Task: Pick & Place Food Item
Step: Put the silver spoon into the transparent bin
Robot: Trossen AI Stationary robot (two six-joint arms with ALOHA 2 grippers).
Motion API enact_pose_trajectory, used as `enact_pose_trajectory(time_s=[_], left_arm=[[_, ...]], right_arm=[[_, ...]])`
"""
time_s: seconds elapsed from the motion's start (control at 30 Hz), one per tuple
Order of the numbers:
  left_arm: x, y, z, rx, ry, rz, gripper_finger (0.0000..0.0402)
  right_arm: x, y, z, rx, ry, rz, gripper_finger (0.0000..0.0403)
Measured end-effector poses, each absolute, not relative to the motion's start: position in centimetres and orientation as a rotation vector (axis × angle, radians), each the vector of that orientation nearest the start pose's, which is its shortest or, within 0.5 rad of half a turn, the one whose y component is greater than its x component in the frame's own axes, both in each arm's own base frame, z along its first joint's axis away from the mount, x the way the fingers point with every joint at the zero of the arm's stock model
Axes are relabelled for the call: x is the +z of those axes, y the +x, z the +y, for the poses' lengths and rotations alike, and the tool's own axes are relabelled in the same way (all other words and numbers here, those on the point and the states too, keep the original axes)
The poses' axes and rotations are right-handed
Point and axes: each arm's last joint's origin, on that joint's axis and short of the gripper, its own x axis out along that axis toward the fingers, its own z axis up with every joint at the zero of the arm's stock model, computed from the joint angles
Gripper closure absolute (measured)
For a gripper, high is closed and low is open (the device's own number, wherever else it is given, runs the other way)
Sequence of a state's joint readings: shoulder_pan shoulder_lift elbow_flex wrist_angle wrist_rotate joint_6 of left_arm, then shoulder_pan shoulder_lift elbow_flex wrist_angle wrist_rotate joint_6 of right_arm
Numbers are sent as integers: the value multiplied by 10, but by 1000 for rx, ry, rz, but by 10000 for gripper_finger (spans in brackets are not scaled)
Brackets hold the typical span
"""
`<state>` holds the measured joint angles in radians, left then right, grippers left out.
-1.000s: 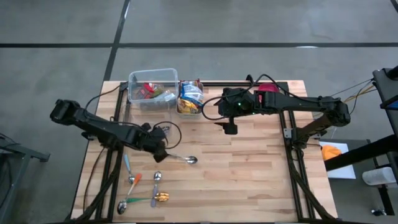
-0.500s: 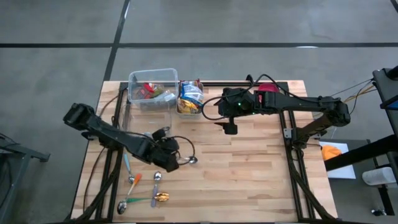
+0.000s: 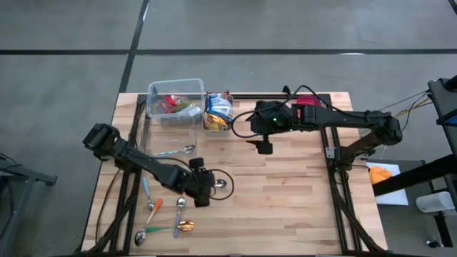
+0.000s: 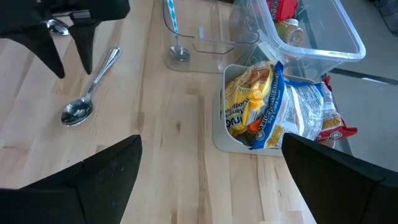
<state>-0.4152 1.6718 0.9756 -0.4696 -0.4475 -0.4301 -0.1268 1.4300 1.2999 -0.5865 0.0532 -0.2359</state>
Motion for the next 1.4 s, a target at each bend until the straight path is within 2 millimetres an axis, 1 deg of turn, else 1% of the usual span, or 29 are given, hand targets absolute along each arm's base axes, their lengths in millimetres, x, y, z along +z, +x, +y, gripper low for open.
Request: enact_pose_trajectory(time_s=[0.1, 0.17, 0.27, 0.4, 0.47, 0.57, 0.8, 0.9, 1.0, 1.13, 1.4], left_arm=[[169, 290, -112, 275, 102, 1001, 216], [169, 291, -111, 276, 100, 995, 204], [167, 292, -110, 256, 121, 982, 175], [157, 287, -106, 228, 118, 1009, 134], [150, 285, -103, 210, 98, 1017, 120], [142, 282, -100, 196, 78, 1009, 114], [127, 276, -91, 181, 27, 982, 113], [121, 273, -87, 182, 13, 978, 114], [118, 271, -85, 185, 4, 966, 126], [114, 268, -83, 202, -27, 973, 158], [111, 269, -82, 162, -79, 995, 222]], right_arm=[[329, 304, -40, -86, -199, 734, 18], [329, 304, -40, -86, -199, 734, 18], [329, 304, -40, -86, -199, 734, 18], [329, 304, -40, -86, -199, 734, 18], [329, 304, -40, -87, -199, 734, 18], [329, 304, -40, -86, -199, 734, 18], [329, 304, -40, -86, -199, 734, 18], [329, 304, -40, -87, -199, 734, 18], [329, 304, -40, -86, -199, 734, 18], [329, 304, -40, -86, -199, 734, 18], [329, 304, -40, -86, -199, 734, 18]])
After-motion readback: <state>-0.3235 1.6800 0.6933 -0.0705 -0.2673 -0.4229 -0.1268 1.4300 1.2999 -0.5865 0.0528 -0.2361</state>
